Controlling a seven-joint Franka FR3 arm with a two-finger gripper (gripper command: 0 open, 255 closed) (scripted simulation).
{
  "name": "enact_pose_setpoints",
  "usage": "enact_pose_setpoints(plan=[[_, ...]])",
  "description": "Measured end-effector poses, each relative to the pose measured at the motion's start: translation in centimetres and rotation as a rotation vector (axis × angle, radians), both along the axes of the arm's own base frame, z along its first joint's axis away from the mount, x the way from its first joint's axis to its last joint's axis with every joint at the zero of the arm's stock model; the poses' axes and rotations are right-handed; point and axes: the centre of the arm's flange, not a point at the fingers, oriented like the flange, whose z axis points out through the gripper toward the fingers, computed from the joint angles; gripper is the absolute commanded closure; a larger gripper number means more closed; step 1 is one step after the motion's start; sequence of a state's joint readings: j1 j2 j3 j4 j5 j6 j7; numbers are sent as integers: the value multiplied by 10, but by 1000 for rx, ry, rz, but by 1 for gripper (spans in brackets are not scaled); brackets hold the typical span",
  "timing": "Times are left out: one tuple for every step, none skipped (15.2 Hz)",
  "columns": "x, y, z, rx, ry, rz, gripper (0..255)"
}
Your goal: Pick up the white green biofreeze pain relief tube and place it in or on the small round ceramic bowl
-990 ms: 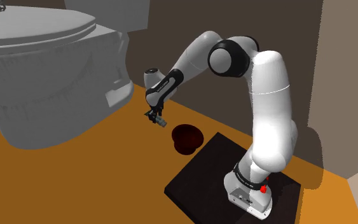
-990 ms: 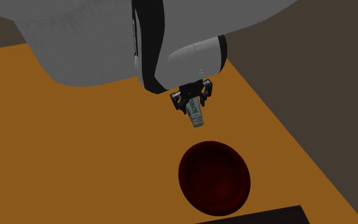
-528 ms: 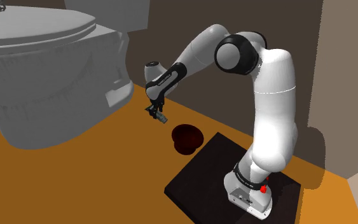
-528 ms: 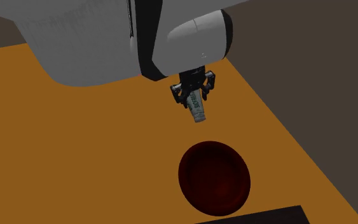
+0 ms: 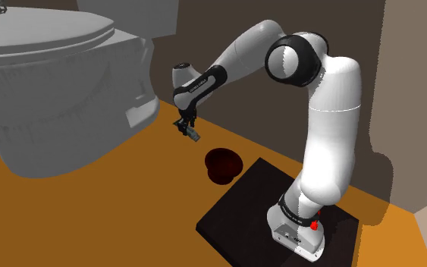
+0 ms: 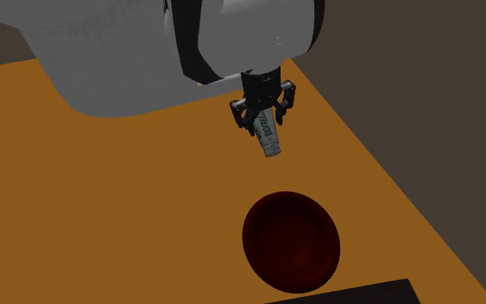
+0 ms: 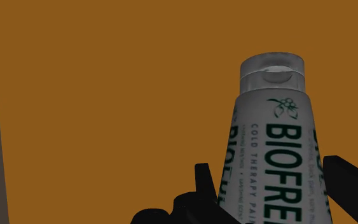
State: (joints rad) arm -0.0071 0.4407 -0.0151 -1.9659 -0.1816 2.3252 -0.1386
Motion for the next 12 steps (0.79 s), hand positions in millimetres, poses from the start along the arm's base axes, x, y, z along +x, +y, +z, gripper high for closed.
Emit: enact_pose_setpoints(plan=[[0,1,5,0,0,0,255],[0,0,10,0,0,0,255],[0,0,15,0,0,0,255],[0,1,20,0,0,0,255],[0,0,26,0,0,0,255],[0,0,31,0,0,0,255],[1,-1,36,0,0,0,255],[0,-1,41,0,0,0,255],[0,0,46,0,0,0,255],[-5,0,49,0,0,0,255],[-16,1,50,0,0,0,255],[-29,0,48,0,0,0,255]])
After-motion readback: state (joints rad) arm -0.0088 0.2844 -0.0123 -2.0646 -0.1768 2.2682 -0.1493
